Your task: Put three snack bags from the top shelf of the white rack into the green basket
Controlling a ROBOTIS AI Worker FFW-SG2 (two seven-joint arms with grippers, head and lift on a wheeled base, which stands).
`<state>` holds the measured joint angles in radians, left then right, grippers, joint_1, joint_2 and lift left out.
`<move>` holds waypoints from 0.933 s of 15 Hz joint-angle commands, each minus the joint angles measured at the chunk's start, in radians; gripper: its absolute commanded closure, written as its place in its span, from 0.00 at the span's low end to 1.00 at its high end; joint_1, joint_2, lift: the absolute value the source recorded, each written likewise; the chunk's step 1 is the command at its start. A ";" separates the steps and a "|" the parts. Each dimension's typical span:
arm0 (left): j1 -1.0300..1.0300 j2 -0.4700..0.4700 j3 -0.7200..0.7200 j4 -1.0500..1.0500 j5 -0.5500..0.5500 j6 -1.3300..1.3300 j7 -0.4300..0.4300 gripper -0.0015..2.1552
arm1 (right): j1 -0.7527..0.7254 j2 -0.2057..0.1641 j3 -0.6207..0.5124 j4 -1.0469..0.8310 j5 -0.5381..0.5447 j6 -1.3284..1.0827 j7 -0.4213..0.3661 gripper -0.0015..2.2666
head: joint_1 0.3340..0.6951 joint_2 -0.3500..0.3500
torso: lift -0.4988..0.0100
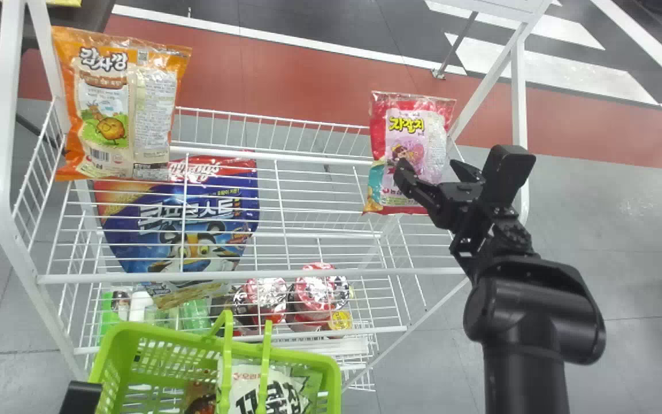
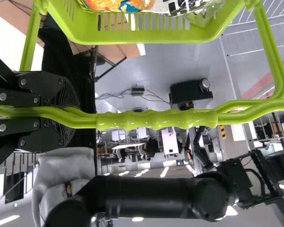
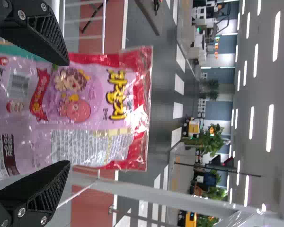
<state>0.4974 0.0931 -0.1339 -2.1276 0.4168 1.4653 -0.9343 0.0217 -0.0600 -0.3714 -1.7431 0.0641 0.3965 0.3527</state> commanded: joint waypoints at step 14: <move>-0.043 0.002 0.016 0.008 0.007 0.050 -0.011 0.99 | 0.267 0.017 -0.089 -0.483 -0.155 0.293 0.198 0.96 | 1.00 0.00 | 0.98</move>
<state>0.4574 0.0951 -0.1213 -2.1213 0.4228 1.5104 -0.9439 0.2157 -0.0473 -0.4402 -2.0944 -0.0454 0.6214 0.5454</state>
